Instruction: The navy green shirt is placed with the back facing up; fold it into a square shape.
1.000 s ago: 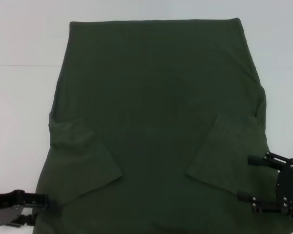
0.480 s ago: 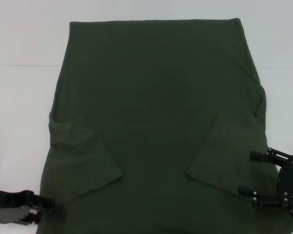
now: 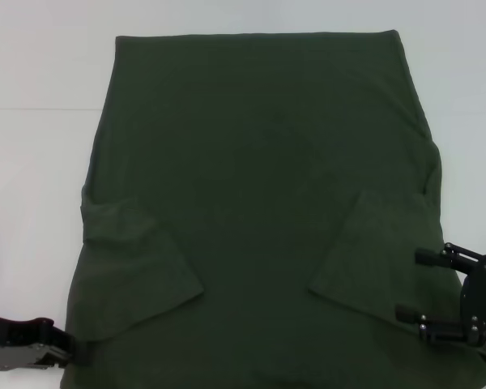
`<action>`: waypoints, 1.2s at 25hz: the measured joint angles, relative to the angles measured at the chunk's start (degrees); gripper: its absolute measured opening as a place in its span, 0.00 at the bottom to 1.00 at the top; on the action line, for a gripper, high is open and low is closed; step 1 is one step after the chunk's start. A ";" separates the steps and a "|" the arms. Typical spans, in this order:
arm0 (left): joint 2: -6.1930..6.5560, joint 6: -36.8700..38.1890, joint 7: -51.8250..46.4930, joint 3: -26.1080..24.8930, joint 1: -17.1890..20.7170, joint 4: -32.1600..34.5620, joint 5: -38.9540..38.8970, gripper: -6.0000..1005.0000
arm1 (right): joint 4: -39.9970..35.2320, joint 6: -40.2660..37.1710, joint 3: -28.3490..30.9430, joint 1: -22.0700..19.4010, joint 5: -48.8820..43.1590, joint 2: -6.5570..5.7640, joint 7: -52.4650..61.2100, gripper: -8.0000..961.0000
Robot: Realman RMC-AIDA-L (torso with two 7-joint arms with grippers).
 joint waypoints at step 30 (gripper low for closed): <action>0.28 0.18 -1.34 0.79 -0.33 0.98 -0.20 0.04 | -15.66 -13.66 2.92 4.46 -17.80 -10.85 80.67 0.98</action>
